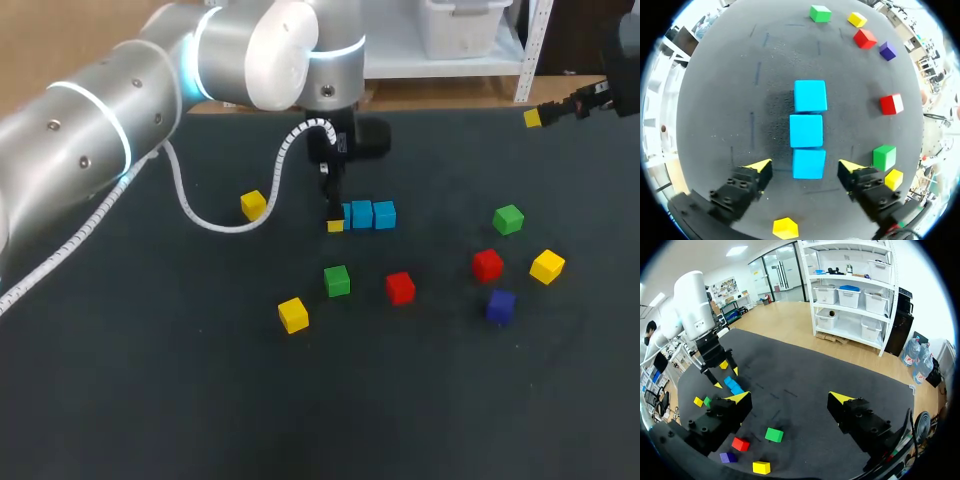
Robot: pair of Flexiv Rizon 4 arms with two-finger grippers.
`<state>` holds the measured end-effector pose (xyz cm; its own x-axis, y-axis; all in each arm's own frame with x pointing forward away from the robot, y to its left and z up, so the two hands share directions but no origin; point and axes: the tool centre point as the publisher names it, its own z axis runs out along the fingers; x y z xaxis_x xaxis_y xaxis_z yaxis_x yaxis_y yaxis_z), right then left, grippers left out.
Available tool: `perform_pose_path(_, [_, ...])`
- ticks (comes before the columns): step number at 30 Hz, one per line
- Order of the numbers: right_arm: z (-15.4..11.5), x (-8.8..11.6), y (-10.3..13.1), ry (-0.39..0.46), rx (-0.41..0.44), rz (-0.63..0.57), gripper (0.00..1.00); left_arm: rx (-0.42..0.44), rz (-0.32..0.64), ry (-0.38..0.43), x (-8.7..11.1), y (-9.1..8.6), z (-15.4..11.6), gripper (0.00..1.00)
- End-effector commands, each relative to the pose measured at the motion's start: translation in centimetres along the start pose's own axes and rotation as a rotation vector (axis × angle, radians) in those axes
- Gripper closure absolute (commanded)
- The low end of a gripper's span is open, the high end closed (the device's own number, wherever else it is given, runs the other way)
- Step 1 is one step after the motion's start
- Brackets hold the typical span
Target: Place the blue cubes, place green cubes on the blue cubes, place the yellow cubes on the green cubes, then place the red cubes on the yellow cubes, and place purple cube on the red cubes.
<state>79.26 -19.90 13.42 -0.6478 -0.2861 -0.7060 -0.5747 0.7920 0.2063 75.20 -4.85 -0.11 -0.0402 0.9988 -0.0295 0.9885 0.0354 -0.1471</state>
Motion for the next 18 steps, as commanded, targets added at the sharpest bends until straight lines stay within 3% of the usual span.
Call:
perform_pose_path(1, [0.1,0.0,-0.1,-0.003,-0.004,-0.001,0.0,-0.001,-0.012,-0.003,0.5,-0.3,-0.2,0.0])
perform_pose_path(6, [0.1,0.0,-0.1,-0.003,-0.004,-0.001,0.0,-0.01,-0.081,-0.012,1.9,-0.6,-1.1,0.0])
perform_pose_path(11, [0.1,0.0,-0.1,-0.003,-0.004,-0.001,0.0,-0.039,-0.226,-0.037,3.7,-0.6,-2.6,0.0])
perform_pose_path(18, [0.1,0.0,-0.1,-0.003,-0.004,-0.001,0.0,-0.046,-0.276,-0.059,4.8,-2.1,-4.1,0.0])
